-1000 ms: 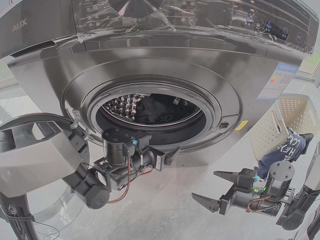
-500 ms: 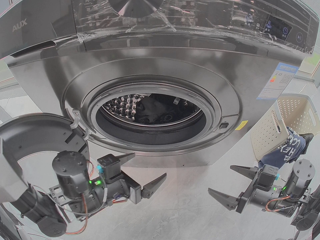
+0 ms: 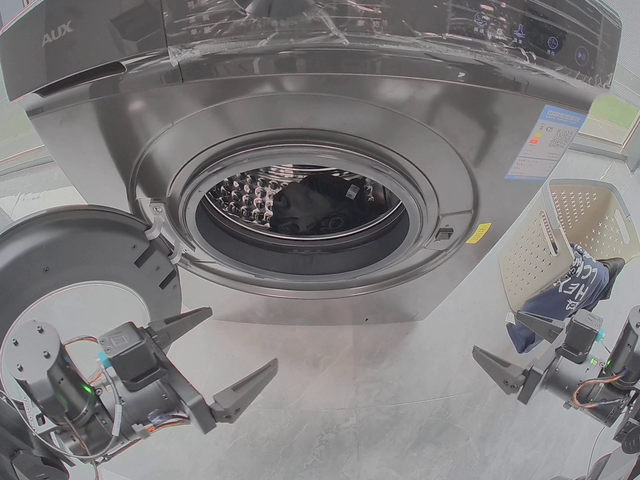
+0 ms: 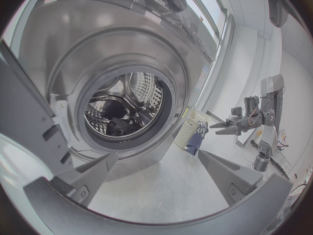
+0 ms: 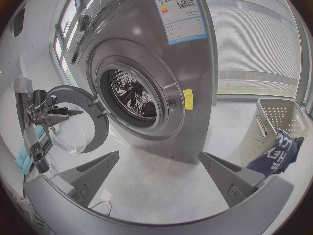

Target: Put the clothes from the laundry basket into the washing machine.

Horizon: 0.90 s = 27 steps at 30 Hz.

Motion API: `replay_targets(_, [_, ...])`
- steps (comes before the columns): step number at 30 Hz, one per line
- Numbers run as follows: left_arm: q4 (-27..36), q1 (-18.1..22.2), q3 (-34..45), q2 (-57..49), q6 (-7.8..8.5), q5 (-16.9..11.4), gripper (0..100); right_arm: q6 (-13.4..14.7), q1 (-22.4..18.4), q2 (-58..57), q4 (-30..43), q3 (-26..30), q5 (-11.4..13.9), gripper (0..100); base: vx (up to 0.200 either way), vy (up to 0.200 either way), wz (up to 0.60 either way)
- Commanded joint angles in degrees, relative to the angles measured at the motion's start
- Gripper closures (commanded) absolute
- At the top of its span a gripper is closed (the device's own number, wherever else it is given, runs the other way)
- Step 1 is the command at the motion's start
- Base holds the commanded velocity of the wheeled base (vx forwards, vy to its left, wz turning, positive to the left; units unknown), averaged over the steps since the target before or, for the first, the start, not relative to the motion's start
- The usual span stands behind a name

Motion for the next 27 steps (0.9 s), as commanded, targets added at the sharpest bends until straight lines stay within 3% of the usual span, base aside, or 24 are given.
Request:
replay_targets(1, [0.6,1.8,6.3,-10.5,0.12,0.2,0,0.0,-2.0,-17.9,14.8,0.9,-1.3,0,-0.2,0.0,0.0])
replay_targets(4, [1.7,1.9,6.9,-13.7,-0.41,0.5,0,-0.5,-2.5,-23.9,21.8,0.9,-3.8,0,-0.2,0.0,0.0])
replay_targets(7, [7.6,4.1,6.9,-21.2,-0.58,2.1,0,-0.4,-5.0,-31.7,28.7,0.9,-6.3,0,-0.067,0.0,0.0])
replay_targets(13, [23.8,8.4,6.9,-34.3,-0.67,1.7,0,-0.6,-12.3,-46.8,40.9,0.9,-5.9,0,-0.167,0.0,0.0])
replay_targets(16, [30.9,11.4,6.9,-41.0,-1.9,1.5,0,-0.7,-17.0,-56.0,48.3,0.8,-5.4,0,-0.067,0.0,0.0])
replay_targets(20, [39.7,14.3,6.9,-49.5,-2.43,1.4,0,-0.7,-20.4,-64.4,55.7,0.0,-4.8,0,-0.15,0.0,0.0])
replay_targets(24, [51.2,17.6,6.9,-60.3,-2.78,1.3,0,-0.7,-23.9,-70.7,61.7,-1.0,-4.7,0,0.0,0.0,0.0])
replay_targets(27, [55.8,19.3,6.9,-65.5,-2.96,0.3,0,-0.8,-25.5,-73.3,64.2,-0.7,-4.7,0,0.0,0.0,0.0])
